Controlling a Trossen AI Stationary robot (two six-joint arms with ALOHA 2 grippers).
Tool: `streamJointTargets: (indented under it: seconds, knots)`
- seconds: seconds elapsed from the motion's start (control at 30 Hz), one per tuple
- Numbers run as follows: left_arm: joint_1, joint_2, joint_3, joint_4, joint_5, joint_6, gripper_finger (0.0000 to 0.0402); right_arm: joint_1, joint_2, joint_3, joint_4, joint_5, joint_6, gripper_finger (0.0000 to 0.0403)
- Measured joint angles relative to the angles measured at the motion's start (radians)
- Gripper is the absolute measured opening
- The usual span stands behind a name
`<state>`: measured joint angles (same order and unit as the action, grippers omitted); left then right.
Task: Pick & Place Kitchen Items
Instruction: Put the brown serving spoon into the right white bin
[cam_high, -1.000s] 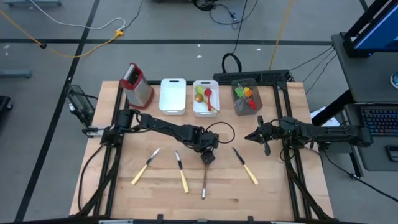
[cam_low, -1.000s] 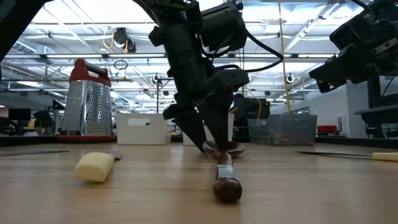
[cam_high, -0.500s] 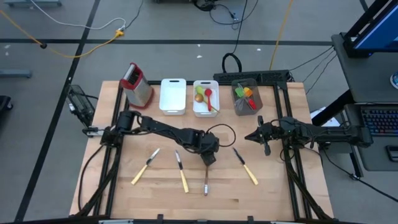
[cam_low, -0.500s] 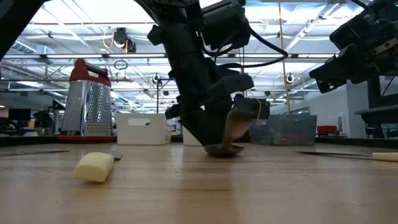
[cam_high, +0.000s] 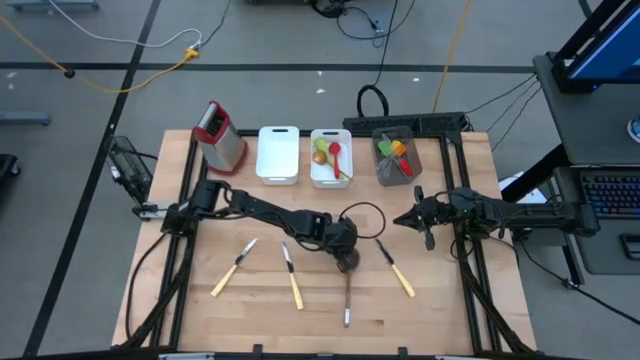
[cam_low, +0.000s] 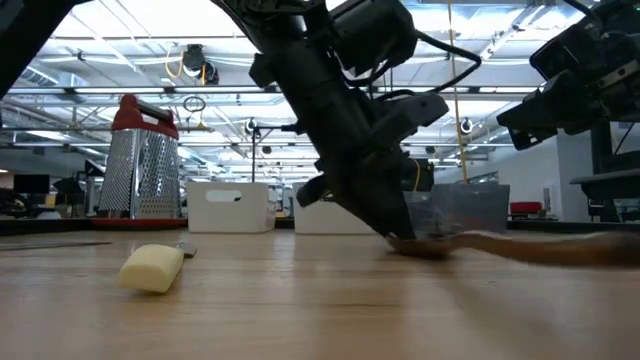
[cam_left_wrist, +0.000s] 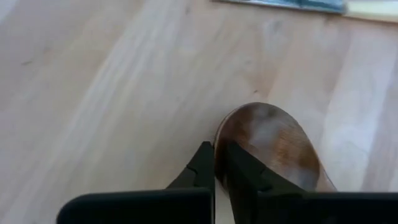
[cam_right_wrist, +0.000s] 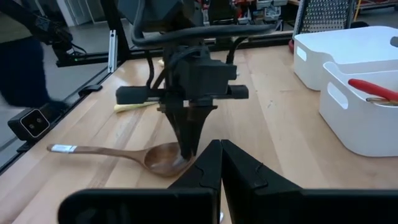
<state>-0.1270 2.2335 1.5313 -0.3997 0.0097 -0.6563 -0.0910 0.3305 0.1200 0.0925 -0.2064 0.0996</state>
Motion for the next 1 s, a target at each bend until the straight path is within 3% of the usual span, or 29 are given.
streamJointTargets:
  seconds: [1.0]
  knots:
    - [0.041, 0.001, -0.001, 0.068, 0.085, -0.011, 0.0003, 0.000, 0.000, 0.000, 0.000, 0.000, 0.022, 0.0000]
